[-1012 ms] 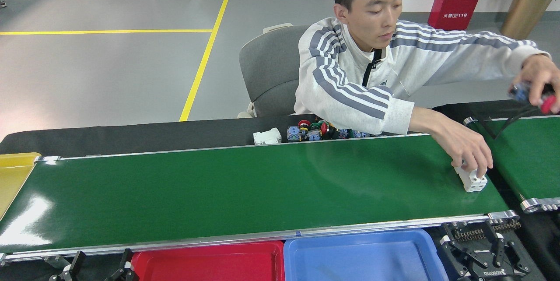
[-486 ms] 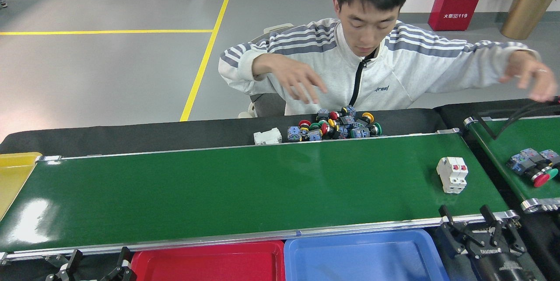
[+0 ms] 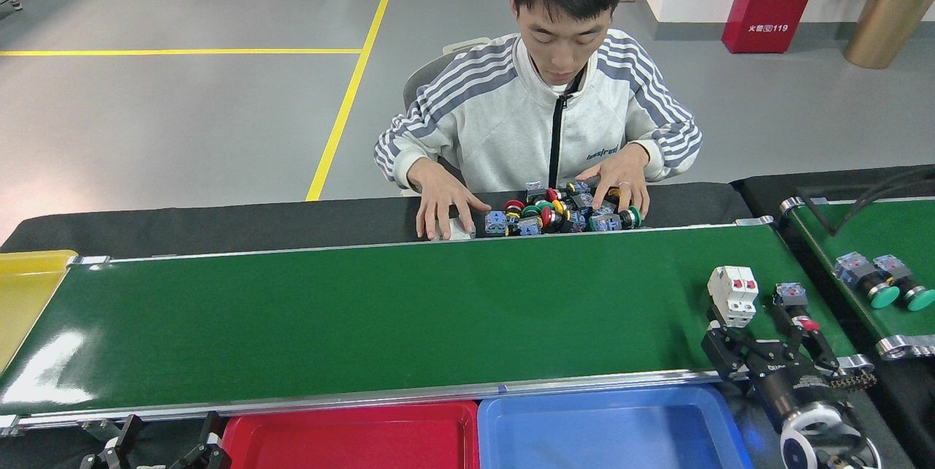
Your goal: Pick switch part from conveyor to tray
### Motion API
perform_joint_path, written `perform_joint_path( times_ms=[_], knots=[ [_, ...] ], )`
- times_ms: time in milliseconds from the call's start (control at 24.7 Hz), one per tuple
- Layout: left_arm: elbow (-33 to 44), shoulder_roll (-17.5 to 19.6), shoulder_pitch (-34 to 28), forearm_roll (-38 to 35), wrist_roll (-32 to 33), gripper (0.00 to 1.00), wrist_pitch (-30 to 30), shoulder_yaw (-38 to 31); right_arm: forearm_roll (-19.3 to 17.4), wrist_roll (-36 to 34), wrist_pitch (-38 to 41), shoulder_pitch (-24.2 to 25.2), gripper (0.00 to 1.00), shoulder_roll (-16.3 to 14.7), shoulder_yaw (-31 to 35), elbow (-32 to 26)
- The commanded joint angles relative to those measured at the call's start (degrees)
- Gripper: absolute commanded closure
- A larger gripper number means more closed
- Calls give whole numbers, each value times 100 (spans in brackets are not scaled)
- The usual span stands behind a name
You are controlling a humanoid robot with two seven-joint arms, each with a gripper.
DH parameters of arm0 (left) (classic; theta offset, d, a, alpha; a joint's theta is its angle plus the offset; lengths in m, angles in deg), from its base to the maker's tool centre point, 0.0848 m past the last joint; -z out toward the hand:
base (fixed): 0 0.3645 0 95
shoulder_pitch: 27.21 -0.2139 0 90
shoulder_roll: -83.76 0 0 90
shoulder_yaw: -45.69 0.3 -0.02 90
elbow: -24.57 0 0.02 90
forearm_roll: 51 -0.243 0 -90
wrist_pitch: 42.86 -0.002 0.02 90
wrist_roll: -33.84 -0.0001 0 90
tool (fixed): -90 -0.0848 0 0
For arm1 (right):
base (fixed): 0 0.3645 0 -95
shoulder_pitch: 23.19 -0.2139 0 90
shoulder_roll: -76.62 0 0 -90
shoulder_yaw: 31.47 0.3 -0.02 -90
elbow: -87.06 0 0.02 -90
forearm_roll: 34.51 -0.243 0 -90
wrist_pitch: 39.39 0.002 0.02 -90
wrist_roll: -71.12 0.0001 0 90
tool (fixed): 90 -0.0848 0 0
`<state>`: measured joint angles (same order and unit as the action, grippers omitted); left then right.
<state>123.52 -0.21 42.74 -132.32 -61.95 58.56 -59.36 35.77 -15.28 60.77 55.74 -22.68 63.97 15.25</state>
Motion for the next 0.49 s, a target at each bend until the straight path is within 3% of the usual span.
perform_joint_path(
  times_ms=[0, 40, 121, 243, 445],
  knots=[
    [37, 47, 62, -15, -37, 0, 10, -7, -6, 1, -182, -290, 2, -72, -158, 176],
    [37, 47, 62, -15, -37, 0, 10, -16, -6, 1, -182, -378, 7, -81, -246, 273],
    [37, 47, 44, -15, -45, 0, 10, -16, -14, -17, -129, -449, 43, -230, -456, 396],
    [-7, 47, 27, -15, -37, 0, 10, -7, -67, -52, 3, -422, 81, -380, -659, 404],
    [-7, 39, -17, -15, -37, 0, -8, -51, -85, -473, 591, -300, 98, -301, -659, 124]
  ],
)
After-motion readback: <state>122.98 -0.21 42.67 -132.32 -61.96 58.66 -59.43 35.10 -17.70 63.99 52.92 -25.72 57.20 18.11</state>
